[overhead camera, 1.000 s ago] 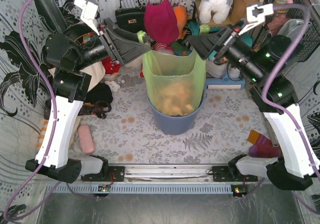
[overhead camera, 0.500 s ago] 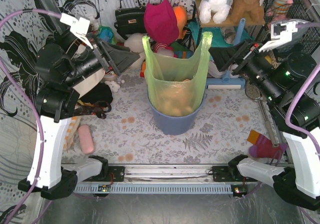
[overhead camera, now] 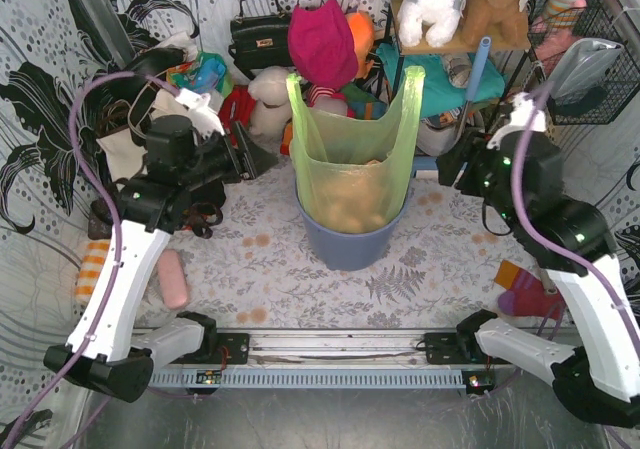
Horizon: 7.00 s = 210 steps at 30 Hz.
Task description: Tie the trash bag
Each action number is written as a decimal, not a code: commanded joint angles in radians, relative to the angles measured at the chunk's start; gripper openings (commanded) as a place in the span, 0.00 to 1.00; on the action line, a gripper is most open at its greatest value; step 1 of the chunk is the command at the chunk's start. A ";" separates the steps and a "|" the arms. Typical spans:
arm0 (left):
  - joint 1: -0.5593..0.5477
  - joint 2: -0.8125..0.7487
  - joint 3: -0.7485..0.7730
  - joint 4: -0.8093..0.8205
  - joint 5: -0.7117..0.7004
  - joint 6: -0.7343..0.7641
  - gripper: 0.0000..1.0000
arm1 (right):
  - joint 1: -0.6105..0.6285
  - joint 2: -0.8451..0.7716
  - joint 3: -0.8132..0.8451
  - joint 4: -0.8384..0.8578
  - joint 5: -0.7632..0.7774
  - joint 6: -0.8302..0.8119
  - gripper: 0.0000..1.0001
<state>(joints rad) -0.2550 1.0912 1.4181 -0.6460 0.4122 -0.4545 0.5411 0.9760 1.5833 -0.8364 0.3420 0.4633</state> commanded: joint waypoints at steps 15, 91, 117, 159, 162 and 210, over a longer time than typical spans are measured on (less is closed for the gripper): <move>-0.112 0.012 -0.212 0.119 0.049 -0.065 0.53 | -0.005 0.111 -0.243 0.063 -0.238 0.083 0.43; 0.000 -0.081 0.327 -0.025 0.251 0.154 0.54 | 0.107 0.184 0.236 0.205 -0.117 -0.168 0.51; -0.566 -0.083 0.078 0.371 0.073 0.169 0.59 | 0.106 0.362 0.570 0.256 -0.479 -0.476 0.58; -1.118 0.092 -0.197 1.315 -0.982 0.741 0.55 | -0.276 0.647 0.778 0.335 -1.312 -0.062 0.40; -1.112 0.117 -0.154 1.260 -1.000 0.737 0.54 | -0.276 0.631 0.726 0.387 -1.346 -0.015 0.40; -0.664 0.182 -0.019 1.141 -0.402 0.705 0.72 | -0.274 0.482 0.482 0.636 -1.405 0.131 0.00</move>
<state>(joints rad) -0.9482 1.2846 1.4132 0.4034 -0.0875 0.2371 0.2687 1.4933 2.0819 -0.2523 -1.0336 0.6090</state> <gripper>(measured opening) 0.709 0.002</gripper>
